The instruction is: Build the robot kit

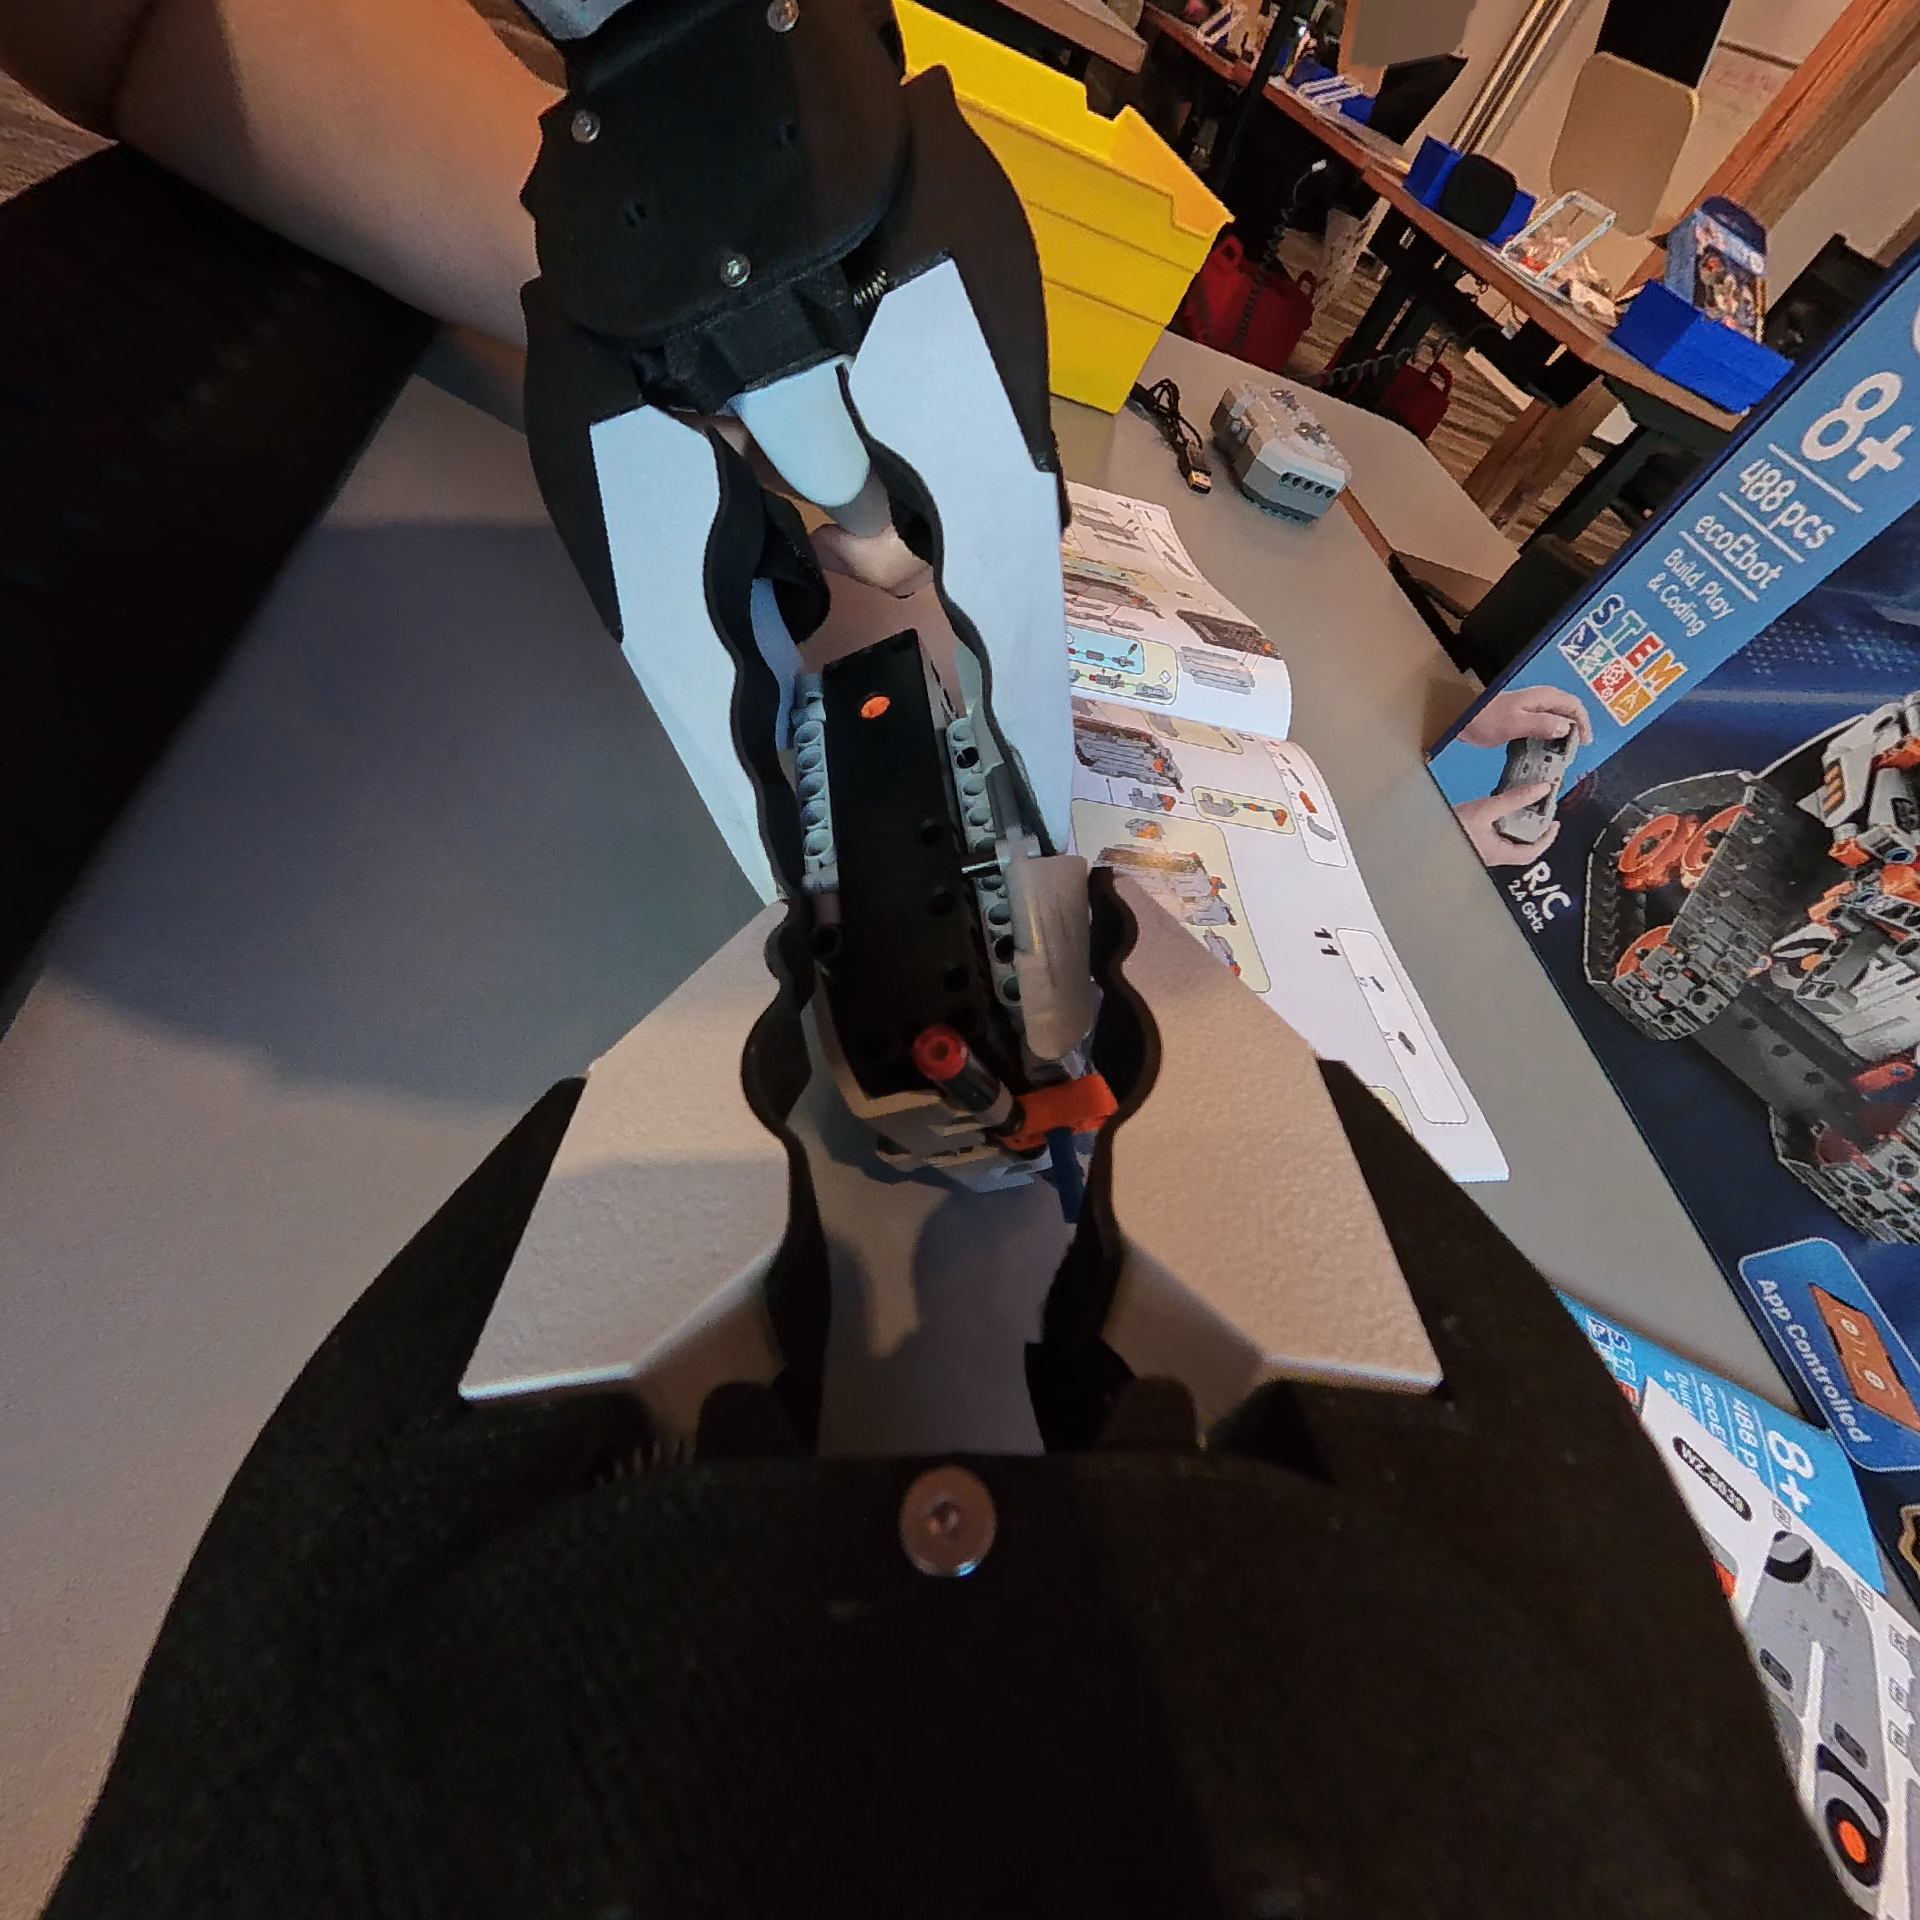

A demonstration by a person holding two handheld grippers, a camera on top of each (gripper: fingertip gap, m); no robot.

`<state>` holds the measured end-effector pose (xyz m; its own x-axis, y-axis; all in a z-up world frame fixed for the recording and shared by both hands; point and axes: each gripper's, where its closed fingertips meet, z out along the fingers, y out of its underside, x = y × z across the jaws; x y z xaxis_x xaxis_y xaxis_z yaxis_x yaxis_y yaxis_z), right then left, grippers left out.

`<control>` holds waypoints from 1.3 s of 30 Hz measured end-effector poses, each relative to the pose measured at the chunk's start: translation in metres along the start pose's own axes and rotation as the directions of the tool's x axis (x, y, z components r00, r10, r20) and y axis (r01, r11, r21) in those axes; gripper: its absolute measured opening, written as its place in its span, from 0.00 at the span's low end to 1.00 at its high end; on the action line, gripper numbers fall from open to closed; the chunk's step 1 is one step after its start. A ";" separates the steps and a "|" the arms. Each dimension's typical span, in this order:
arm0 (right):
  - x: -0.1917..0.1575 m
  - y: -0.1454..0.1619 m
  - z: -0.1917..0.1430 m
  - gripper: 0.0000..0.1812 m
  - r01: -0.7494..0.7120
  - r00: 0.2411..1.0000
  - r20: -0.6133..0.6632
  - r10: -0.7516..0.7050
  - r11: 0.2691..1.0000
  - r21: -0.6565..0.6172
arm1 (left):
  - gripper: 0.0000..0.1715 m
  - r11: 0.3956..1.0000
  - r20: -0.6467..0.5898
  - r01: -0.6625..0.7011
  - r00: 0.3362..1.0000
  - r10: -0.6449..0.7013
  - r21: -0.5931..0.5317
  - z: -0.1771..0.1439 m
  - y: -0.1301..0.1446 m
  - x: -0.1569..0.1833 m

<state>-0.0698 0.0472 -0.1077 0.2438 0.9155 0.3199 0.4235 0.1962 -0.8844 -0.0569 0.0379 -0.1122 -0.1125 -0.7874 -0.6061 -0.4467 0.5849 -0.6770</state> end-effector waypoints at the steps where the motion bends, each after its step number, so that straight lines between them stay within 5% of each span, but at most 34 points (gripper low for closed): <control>1: 0.000 0.000 0.000 0.29 -0.001 1.000 -0.003 0.001 1.000 0.000 | 0.27 1.000 -0.004 0.012 1.000 -0.012 -0.003 0.000 0.000 0.000; 27: 0.001 -0.002 -0.001 0.28 -0.022 0.999 0.030 0.023 0.999 -0.025 | 0.29 0.981 -0.078 0.163 0.982 -0.171 -0.101 0.002 0.001 0.001; 39: -0.001 0.002 0.002 0.27 -0.044 0.998 0.051 0.046 0.998 -0.035 | 0.27 0.986 -0.031 0.054 0.998 -0.060 -0.157 0.000 0.003 0.000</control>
<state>-0.0708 0.0477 -0.1105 0.2181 0.9402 0.2615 0.4429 0.1434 -0.8850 -0.0582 0.0397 -0.1149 -0.1128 -0.8266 -0.5513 -0.5856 0.5036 -0.6352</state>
